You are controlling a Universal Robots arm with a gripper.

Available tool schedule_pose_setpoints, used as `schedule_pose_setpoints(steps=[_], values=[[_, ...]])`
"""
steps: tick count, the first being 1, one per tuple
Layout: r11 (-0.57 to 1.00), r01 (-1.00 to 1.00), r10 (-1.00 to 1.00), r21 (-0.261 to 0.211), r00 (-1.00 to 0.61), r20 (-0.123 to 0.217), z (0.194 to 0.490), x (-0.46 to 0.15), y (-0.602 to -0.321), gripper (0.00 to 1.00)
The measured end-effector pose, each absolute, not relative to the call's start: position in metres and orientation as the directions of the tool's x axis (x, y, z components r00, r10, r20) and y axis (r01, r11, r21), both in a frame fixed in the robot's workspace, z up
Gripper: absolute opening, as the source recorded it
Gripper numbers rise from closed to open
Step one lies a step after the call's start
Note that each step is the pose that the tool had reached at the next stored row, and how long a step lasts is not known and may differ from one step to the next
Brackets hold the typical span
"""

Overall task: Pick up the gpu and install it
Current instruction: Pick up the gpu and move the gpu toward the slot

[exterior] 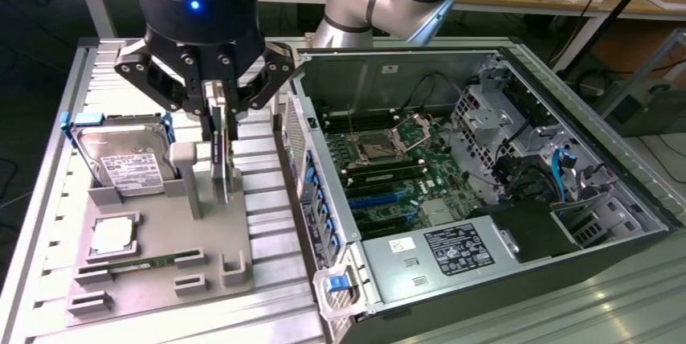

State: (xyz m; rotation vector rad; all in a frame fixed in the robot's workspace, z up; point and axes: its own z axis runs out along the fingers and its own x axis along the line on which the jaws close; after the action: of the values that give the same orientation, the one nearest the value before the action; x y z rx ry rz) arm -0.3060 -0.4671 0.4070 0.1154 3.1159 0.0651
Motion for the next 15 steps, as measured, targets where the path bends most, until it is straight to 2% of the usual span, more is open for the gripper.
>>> schedule_pose_setpoints(steps=[15], values=[[0.996,0.073,0.074,0.042,-0.997,-0.021,0.418,-0.306,-0.467,0.27]])
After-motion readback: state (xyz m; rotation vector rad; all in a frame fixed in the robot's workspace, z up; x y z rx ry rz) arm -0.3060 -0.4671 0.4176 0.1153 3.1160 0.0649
